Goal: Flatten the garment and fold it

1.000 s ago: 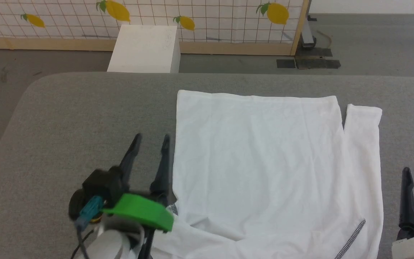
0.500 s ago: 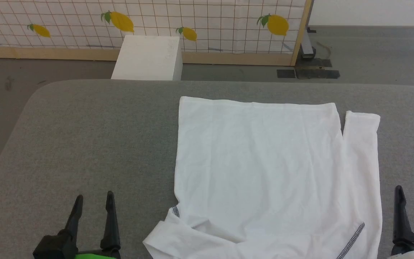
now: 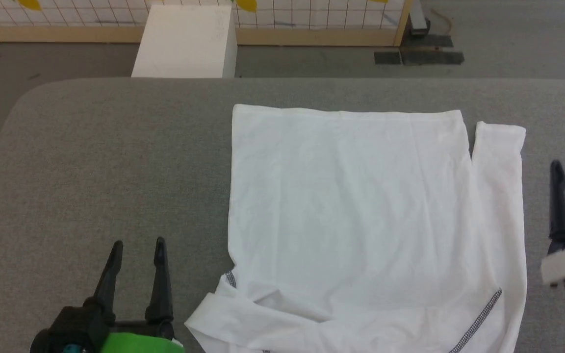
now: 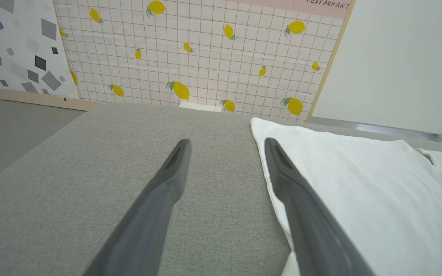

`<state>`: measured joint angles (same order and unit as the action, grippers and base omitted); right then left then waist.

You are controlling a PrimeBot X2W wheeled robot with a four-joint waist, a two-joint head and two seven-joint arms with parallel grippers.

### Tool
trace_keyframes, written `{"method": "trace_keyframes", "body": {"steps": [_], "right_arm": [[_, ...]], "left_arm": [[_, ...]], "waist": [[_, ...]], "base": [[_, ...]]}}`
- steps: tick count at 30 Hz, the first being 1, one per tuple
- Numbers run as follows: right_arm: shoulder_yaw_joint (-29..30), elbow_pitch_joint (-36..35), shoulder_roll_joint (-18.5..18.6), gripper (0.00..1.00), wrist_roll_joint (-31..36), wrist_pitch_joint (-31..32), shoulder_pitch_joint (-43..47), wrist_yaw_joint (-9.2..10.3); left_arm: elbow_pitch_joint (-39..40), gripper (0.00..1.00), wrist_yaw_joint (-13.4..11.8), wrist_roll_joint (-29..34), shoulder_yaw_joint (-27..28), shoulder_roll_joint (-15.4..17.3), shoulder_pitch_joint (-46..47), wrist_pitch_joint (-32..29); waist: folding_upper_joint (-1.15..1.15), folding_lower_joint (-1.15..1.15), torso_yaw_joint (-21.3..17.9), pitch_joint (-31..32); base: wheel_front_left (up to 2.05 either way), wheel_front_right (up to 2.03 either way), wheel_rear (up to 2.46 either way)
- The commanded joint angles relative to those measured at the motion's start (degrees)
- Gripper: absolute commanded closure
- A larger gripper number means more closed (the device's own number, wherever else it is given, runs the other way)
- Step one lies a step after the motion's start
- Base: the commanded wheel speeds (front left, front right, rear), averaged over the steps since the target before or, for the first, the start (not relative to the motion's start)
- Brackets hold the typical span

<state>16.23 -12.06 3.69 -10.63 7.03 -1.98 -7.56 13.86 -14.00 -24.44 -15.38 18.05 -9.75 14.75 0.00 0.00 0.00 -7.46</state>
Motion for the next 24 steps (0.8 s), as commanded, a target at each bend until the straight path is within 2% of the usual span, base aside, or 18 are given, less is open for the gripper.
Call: {"method": "trace_keyframes", "body": {"steps": [1,5,11,16,21,24], "right_arm": [[0.2,-0.5,1.1,0.00,-0.2,2.3,-3.6,0.08],[0.0,0.5,5.3,0.00,-2.5,9.8,-12.7,0.08],[0.8,6.3,11.1,0.00,-4.9,19.9,-25.8,0.08],[3.5,13.2,11.7,0.00,-5.1,28.5,-34.3,0.08],[9.0,21.0,11.6,0.00,-1.5,37.5,-41.2,0.08],[11.4,23.9,11.8,0.00,1.4,40.0,-44.0,0.08]], "left_arm": [[0.0,0.00,0.6,0.9,0.2,-0.2,2.0,0.2],[0.4,0.00,1.4,1.9,0.8,-1.2,4.3,0.2],[1.3,0.00,2.6,3.0,1.5,-2.2,7.0,0.2],[2.5,0.00,3.2,4.0,1.8,-2.6,9.1,0.2],[3.9,0.00,3.7,5.7,1.3,-2.4,11.1,0.2],[4.5,0.00,3.9,6.2,0.7,-2.4,12.0,0.2]], "waist": [[0.00,0.00,-0.5,-4.3],[0.00,0.00,-0.5,-8.3],[0.00,0.00,-0.1,-13.7],[0.00,0.00,0.4,-17.5],[0.00,0.00,1.5,-20.7],[0.00,0.00,2.3,-22.3]], "base": [[0.00,0.00,0.00],[0.00,0.00,0.00],[0.00,0.00,0.00],[0.00,0.00,0.00],[0.00,0.00,0.00],[0.00,0.00,0.00]]}}
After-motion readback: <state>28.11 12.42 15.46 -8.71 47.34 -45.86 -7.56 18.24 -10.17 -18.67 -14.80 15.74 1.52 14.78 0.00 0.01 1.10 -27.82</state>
